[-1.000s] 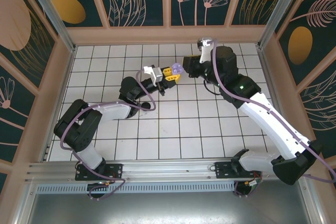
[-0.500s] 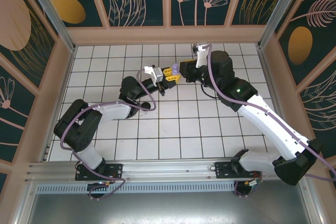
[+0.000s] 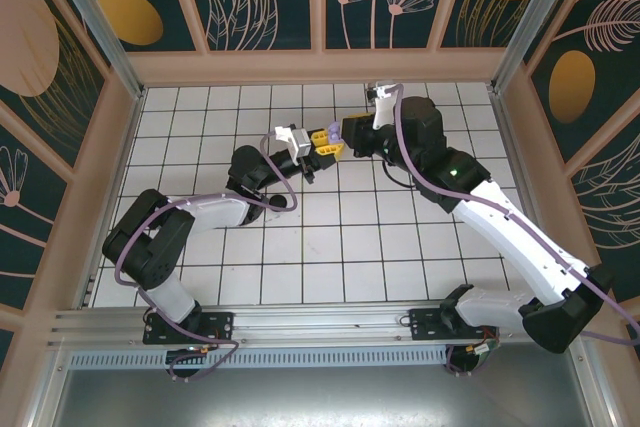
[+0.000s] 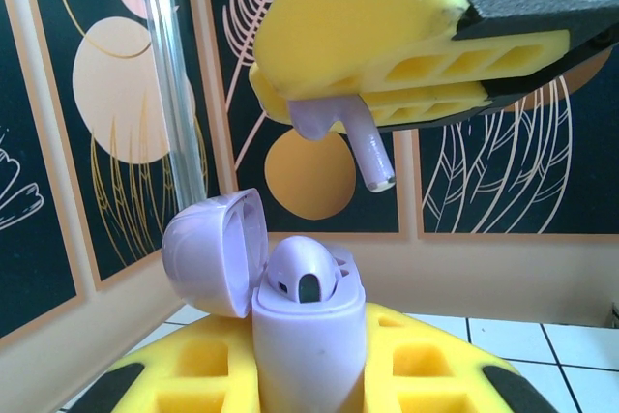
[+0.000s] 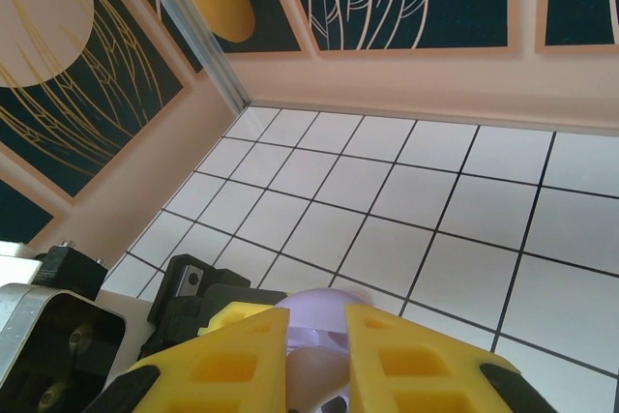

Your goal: Insert wireless bluetooth earbuds into charging case

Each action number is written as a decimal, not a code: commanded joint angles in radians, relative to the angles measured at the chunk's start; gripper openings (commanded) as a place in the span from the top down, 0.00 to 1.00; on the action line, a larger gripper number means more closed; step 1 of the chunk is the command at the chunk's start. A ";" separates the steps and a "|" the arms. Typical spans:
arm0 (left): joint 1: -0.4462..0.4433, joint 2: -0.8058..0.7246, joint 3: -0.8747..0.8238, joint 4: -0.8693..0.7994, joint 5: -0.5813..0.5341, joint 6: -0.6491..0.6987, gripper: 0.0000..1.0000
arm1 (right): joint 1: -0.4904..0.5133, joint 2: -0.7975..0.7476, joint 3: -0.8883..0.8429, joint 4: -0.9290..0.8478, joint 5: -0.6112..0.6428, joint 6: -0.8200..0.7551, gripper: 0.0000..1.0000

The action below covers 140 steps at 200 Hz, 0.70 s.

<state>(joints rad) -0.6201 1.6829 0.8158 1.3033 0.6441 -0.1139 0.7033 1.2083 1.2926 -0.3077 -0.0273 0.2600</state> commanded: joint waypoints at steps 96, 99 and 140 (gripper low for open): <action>0.003 -0.045 0.007 0.044 0.027 -0.023 1.00 | -0.001 0.036 -0.039 0.052 0.026 -0.019 0.82; 0.003 -0.046 0.006 0.044 0.026 -0.022 1.00 | -0.001 0.036 -0.040 0.052 0.026 -0.019 0.82; 0.002 -0.051 0.005 0.044 0.028 -0.019 1.00 | -0.003 0.037 -0.048 0.042 0.038 -0.025 0.82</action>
<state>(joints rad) -0.6189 1.6711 0.8154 1.3029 0.6537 -0.1287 0.7021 1.2366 1.2667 -0.2684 -0.0120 0.2592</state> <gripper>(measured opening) 0.213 0.181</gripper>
